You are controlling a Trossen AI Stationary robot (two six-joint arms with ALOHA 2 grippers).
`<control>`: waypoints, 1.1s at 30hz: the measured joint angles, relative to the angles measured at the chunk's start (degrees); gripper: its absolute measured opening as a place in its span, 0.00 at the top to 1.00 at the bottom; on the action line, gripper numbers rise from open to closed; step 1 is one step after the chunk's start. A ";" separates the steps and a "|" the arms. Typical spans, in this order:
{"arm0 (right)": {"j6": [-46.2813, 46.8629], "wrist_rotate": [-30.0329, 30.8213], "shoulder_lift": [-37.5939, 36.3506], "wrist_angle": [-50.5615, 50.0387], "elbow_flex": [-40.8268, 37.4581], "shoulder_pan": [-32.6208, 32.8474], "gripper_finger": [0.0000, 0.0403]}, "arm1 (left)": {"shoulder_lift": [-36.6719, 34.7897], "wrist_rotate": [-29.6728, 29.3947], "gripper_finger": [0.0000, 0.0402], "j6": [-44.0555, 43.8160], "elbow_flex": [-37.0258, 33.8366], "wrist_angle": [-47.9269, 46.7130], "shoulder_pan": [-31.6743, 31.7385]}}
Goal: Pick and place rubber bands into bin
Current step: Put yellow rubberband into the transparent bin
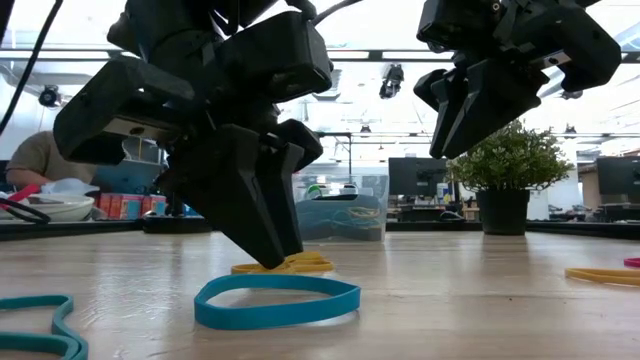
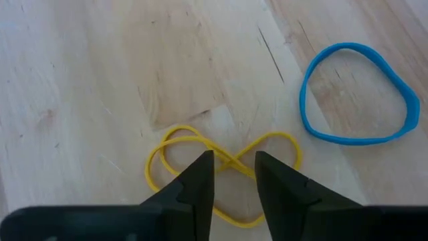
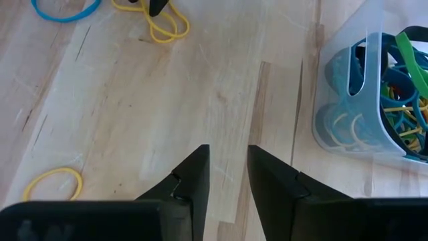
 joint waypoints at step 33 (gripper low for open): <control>-0.22 -0.06 0.02 0.69 0.00 0.00 0.79 | 1.60 -0.33 0.91 -0.79 0.80 -1.21 -0.09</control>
